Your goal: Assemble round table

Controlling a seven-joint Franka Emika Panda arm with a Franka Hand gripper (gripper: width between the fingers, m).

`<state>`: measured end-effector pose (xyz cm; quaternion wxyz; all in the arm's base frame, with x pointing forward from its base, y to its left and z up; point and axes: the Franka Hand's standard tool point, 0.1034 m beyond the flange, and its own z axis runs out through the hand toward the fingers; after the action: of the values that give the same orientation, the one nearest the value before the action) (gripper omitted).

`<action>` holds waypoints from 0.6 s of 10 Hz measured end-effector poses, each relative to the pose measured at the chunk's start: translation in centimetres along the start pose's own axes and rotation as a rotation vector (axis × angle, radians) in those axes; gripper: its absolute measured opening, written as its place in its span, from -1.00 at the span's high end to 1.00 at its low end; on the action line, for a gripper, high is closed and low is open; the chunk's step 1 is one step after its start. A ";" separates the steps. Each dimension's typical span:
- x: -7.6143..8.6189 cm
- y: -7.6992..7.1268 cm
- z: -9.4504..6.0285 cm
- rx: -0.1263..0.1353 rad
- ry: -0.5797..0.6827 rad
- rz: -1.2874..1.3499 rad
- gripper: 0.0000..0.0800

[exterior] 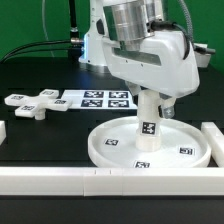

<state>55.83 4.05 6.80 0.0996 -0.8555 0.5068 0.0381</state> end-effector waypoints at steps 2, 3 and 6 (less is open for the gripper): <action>0.0 0.0 0.0 -0.007 -0.001 -0.185 -0.62; 0.0 0.0 -0.1 -0.036 -0.001 -0.339 -0.62; -0.1 -0.6 -0.6 -0.076 0.016 -0.732 -0.62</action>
Offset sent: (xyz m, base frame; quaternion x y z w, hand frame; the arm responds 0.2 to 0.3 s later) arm 0.0043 -0.0023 0.0074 -0.0633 0.0151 -0.3267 0.9429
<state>56.28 4.27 7.47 0.0710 -0.9835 0.1661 0.0121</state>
